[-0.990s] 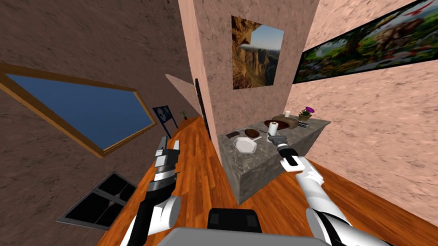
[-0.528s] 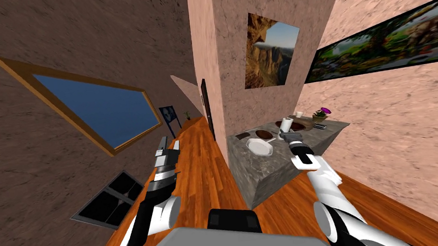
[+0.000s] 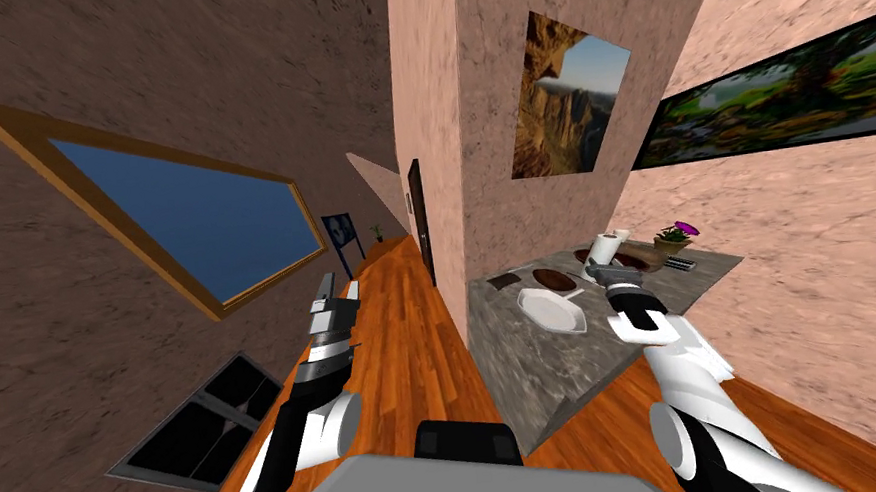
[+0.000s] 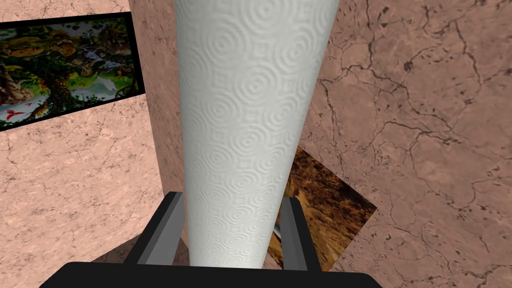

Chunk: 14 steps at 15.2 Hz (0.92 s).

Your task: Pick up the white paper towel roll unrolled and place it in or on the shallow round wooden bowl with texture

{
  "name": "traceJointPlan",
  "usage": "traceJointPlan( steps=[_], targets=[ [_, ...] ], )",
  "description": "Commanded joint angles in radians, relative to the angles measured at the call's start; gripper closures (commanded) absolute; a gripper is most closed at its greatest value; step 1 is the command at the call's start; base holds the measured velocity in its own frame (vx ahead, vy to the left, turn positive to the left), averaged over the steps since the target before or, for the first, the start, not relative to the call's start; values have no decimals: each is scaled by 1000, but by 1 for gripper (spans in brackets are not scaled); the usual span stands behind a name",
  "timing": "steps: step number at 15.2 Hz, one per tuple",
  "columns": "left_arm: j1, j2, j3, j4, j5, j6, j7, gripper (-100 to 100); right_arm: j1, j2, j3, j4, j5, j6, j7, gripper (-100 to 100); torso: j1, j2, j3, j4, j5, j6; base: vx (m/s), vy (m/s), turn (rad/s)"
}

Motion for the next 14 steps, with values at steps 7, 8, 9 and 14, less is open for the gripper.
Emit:
traceJointPlan(
  steps=[7,8,9,14],
  targets=[
    [0,0,0,0,0,0,0,0,50,-42,-82,36,35,68,-19,100,-5,-1,-1,-1,-1,1,245,112,-10],
    [0,0,0,0,0,0,0,0,59,-46,-94,43,46,81,-22,100,-5,-2,-1,-1,-1,1,294,105,-30],
    [0,0,0,0,0,0,0,0,59,-46,-94,43,46,81,-22,100,-5,-4,-2,-2,-2,1,242,98,-25],
    [0,0,0,0,0,0,0,0,103,-52,-138,63,103,137,-32,100,-5,-3,-2,-2,-1,2,249,81,-38]
  ],
)
